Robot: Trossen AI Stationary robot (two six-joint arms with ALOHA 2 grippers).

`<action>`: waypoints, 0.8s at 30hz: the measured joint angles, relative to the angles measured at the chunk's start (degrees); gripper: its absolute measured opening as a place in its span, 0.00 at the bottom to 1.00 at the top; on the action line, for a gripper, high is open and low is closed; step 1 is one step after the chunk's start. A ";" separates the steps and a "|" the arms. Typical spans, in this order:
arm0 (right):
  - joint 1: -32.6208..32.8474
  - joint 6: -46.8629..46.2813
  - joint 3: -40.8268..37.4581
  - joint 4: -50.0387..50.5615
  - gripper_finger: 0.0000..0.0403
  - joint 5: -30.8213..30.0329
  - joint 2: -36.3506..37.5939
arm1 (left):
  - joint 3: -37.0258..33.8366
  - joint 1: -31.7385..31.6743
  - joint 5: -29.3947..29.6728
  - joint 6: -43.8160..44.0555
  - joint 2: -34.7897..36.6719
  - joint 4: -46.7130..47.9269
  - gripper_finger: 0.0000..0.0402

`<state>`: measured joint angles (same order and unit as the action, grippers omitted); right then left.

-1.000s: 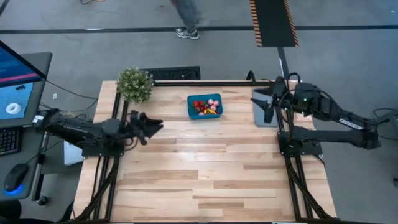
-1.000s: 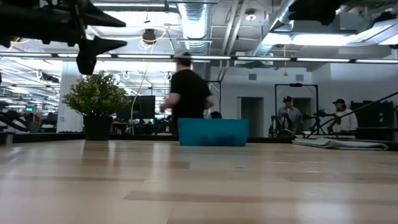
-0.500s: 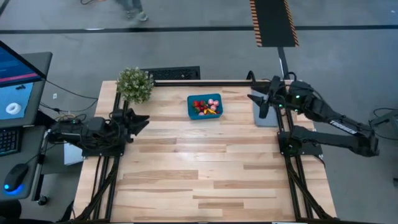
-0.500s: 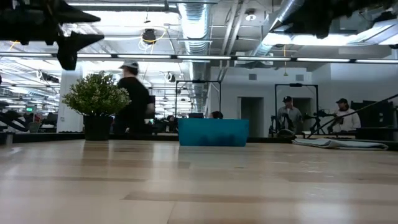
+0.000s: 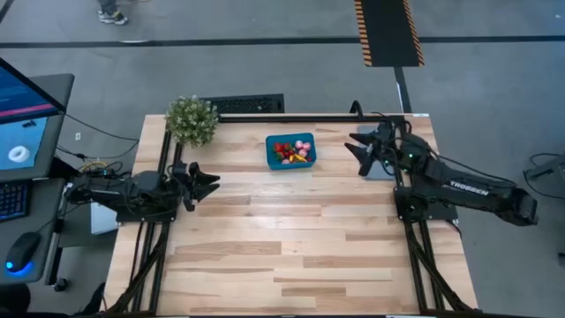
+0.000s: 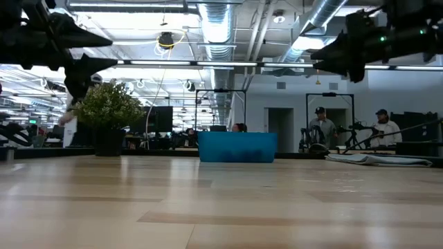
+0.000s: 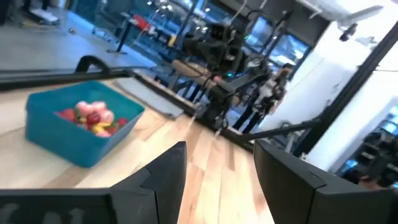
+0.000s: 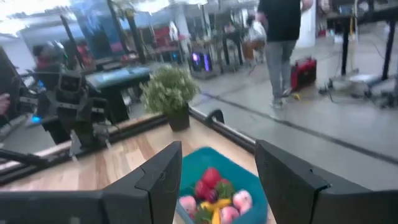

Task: Pick and placing Produce into tupperware
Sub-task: Return to Home Position

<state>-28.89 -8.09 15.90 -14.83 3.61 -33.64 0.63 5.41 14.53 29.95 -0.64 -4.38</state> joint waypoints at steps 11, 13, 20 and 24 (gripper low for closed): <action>2.23 0.20 -9.49 -15.17 0.56 0.51 0.01 | -0.05 0.04 -2.23 -6.30 -0.07 0.67 0.44; 2.26 -0.98 -10.88 -17.67 0.56 0.51 0.03 | -0.05 0.04 -2.31 -6.35 -0.08 0.72 0.44; 2.19 -1.09 -12.49 -18.02 0.56 0.49 -0.06 | -0.08 0.02 -1.98 -5.94 -0.09 0.73 0.44; 2.19 -1.04 -15.15 -21.38 0.56 0.49 -0.08 | -0.10 0.00 -1.84 -5.59 -0.09 0.74 0.44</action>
<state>-26.70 -9.13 0.75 -36.21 4.10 -33.71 0.54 5.41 12.68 24.36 -0.73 -3.64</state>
